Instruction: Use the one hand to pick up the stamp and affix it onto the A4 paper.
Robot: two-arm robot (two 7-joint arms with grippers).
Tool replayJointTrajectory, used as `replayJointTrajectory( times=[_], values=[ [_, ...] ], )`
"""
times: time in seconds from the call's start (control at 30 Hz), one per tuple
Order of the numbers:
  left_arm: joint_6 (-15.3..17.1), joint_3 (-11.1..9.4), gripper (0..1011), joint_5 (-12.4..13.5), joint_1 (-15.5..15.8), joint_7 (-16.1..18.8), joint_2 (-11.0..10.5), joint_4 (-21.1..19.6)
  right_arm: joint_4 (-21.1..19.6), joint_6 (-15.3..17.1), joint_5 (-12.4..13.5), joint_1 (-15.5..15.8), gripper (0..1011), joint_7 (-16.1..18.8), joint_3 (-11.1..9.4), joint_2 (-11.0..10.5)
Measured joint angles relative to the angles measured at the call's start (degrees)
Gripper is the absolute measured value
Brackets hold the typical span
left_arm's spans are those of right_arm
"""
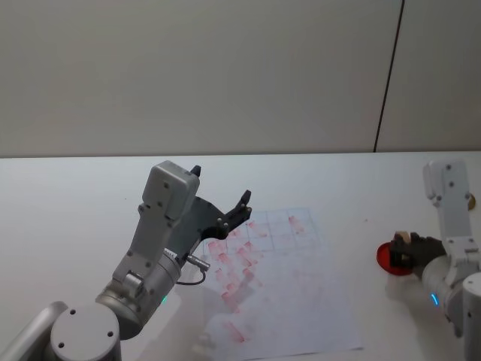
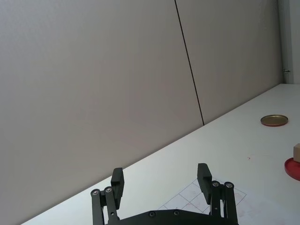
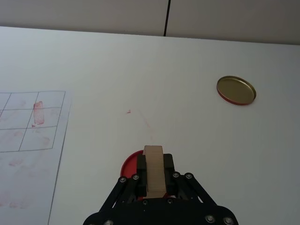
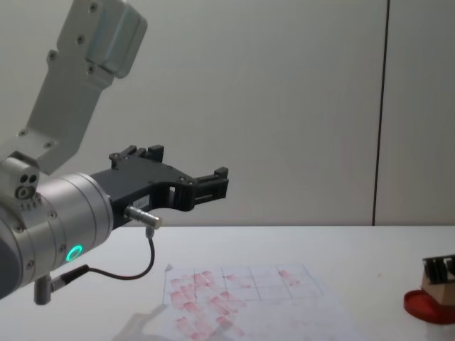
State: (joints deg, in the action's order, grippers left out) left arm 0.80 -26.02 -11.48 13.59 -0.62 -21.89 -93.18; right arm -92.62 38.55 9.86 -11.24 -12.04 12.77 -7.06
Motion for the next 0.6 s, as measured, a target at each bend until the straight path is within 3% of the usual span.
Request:
replayJointTrajectory(
  times=[0.6],
  values=[
    [0.0, 0.0, 993, 0.0, 0.0, 0.0, 0.0, 0.0, 3.5, 2.0, 2.0, -1.7, 200, 0.5, -1.2, 1.4]
  ],
)
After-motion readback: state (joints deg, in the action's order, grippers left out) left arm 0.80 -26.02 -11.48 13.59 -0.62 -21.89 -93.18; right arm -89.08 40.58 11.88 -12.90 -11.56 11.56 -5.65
